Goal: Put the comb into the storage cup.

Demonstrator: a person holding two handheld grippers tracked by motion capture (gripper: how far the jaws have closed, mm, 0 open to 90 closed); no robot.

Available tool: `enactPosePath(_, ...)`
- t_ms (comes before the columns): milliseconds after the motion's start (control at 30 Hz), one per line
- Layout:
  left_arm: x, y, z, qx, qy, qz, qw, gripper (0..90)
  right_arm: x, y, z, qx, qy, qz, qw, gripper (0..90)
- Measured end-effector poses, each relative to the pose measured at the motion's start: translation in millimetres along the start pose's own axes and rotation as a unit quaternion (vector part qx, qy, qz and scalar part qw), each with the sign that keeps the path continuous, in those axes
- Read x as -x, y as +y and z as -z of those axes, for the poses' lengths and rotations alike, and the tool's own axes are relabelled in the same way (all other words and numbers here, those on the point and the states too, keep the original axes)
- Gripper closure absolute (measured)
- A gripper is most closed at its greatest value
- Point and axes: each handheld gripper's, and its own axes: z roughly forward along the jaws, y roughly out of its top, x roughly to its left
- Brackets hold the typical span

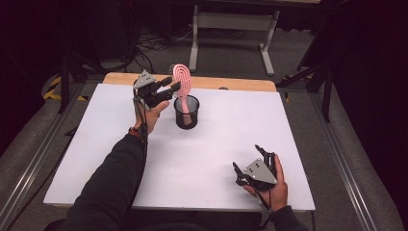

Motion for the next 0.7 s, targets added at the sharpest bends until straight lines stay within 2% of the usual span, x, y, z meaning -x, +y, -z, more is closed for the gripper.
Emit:
enactPosePath(133, -2.1, -1.2, 0.7, -0.003, 0.001, 0.006, 1.0, 50.6, -0.3, -0.1, -0.2, 0.0, 0.001, 0.002, 1.0, 9.4)
enactPosePath(400, -1.2, -1.2, 1.9, -0.005, -0.004, 0.005, 1.0, 50.9, -3.8, 2.0, 0.4, 0.0, 0.002, 0.013, 0.9999, 9.4)
enactPosePath(700, -0.9, -0.7, 3.4, -0.006, -0.005, 0.002, 1.0, 51.4, -3.8, 2.4, 0.6, 0.002, 0.002, 0.012, 0.9999, 9.4)
